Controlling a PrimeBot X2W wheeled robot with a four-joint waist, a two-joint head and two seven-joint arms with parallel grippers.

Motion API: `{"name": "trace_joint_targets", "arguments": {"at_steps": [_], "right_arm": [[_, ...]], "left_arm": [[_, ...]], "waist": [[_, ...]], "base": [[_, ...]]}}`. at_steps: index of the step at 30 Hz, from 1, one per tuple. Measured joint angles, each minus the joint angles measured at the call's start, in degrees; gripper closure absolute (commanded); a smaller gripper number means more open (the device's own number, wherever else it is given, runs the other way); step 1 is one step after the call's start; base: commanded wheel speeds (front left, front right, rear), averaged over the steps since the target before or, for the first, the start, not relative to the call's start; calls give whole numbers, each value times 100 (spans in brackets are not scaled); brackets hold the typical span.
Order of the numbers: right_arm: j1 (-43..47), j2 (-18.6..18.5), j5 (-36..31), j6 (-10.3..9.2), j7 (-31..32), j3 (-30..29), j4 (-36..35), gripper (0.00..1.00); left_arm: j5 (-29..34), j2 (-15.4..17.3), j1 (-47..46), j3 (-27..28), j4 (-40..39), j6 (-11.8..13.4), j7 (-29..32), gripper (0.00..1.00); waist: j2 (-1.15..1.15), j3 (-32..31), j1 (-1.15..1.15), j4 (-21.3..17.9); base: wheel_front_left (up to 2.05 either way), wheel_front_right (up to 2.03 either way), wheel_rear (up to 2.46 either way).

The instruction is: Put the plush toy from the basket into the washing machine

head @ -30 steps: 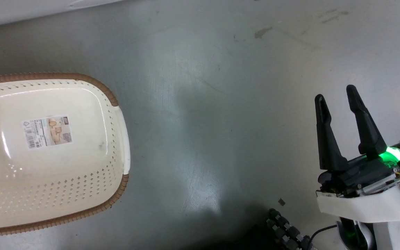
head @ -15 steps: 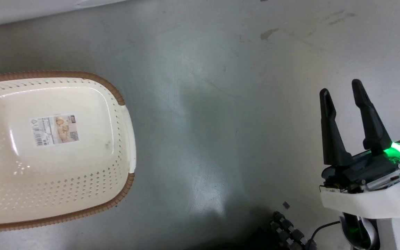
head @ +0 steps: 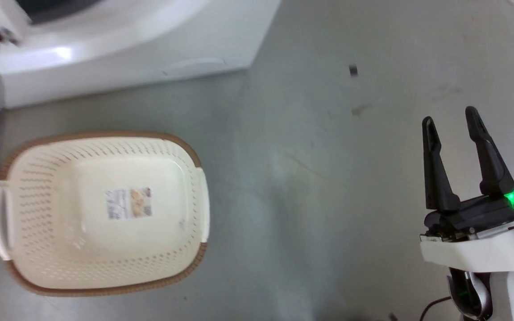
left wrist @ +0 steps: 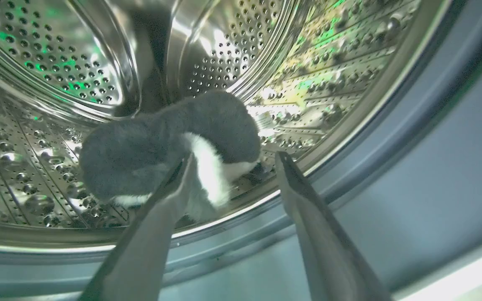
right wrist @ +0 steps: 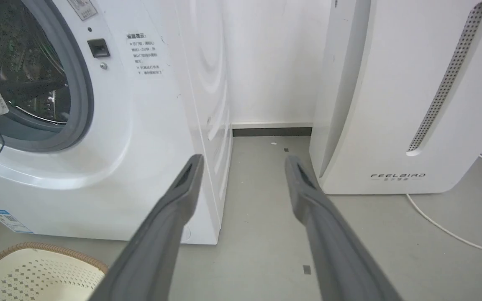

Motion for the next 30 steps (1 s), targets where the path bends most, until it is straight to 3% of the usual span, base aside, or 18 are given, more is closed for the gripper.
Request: {"name": "trace_joint_targets", "arguments": {"at_steps": [2, 8, 19, 30], "right_arm": [[37, 0, -82, 0, -1, -29, 52, 0], [260, 1, -257, 0, -1, -92, 178, 0], [731, 0, -394, 0, -1, -194, 353, 0], [1060, 0, -446, 0, 0, -153, 521, 0]], "left_arm": [[-90, -132, 358, 130, -216, 21, -35, 0], [-110, -461, 1798, 791, -1840, 333, -47, 0], [204, -1263, 4605, 1750, -4206, 715, -47, 0], [716, -2131, 6666, 2316, -5155, 849, -47, 0]], "waist": [[0, -267, 0, 97], [0, -1053, 0, 432], [0, -2212, -1, 983], [0, -2864, -1, 1216]], "base": [[0, 0, 0], [0, 0, 0], [0, 0, 0], [0, 0, 0]]}}
